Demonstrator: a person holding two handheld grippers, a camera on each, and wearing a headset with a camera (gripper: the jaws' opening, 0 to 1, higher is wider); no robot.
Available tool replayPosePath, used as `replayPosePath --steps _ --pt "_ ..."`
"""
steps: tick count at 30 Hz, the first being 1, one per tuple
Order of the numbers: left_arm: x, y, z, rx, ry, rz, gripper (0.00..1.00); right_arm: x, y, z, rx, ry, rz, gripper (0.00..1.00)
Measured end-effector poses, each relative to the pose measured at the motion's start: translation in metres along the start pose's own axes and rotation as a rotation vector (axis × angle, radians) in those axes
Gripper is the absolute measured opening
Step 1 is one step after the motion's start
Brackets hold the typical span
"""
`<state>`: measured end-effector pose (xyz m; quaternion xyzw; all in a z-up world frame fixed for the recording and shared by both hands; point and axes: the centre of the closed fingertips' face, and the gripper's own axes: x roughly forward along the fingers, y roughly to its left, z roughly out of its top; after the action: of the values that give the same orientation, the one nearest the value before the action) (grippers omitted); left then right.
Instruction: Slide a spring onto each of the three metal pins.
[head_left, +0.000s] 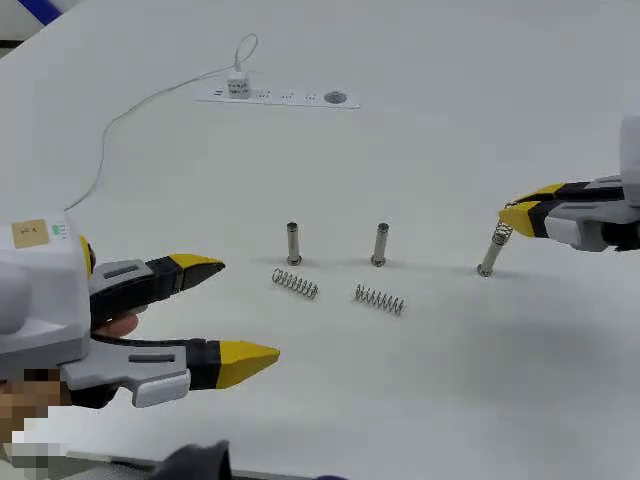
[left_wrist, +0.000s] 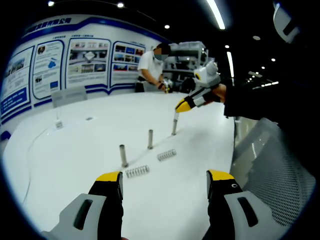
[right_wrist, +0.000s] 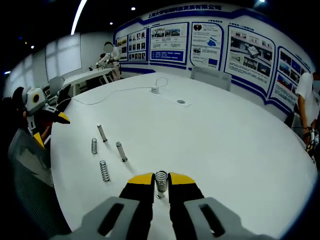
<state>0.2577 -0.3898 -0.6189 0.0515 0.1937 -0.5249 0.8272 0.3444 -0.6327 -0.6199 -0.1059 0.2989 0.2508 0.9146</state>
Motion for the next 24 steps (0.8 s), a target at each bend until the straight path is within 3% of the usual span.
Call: replayPosePath --steps 12,24 --pt "0.0 0.002 -0.002 -0.005 0.012 0.009 0.69 0.021 -0.001 -0.025 0.014 0.049 0.017 0.12" --pt "-0.001 0.004 -0.002 -0.011 0.01 0.016 0.69 0.028 0.001 -0.038 0.019 0.082 0.024 0.12"
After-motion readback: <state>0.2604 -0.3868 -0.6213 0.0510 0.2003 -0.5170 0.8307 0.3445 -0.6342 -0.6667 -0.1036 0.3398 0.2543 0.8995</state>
